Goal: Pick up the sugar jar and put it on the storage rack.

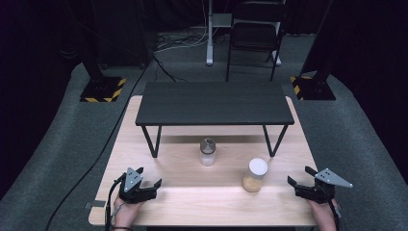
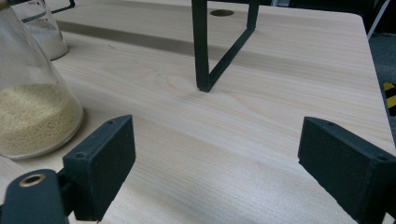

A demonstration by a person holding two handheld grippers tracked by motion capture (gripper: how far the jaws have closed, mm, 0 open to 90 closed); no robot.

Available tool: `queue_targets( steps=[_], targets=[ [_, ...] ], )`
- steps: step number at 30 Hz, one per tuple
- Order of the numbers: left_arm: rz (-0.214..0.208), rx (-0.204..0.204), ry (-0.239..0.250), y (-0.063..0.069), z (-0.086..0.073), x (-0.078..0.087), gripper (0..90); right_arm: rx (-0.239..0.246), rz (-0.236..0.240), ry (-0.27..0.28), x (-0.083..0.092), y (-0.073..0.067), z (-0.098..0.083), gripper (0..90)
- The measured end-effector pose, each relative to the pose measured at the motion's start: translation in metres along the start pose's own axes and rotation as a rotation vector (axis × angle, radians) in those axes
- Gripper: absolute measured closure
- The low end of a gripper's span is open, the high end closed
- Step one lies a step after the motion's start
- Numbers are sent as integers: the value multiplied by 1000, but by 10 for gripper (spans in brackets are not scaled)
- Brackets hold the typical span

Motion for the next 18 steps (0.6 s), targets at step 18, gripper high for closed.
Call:
queue_targets(
  steps=[18],
  targets=[
    [-123, -93, 29, 29, 52, -44, 132, -3, 1, 1, 0, -1, -1, 99]
  ],
)
Point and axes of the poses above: each handheld gripper's, and its own axes: x roughly backward along the jaws, z roughly out of its top, y roughly to its right, the point moved 1 cm from there along -x, roughly forward along the jaws
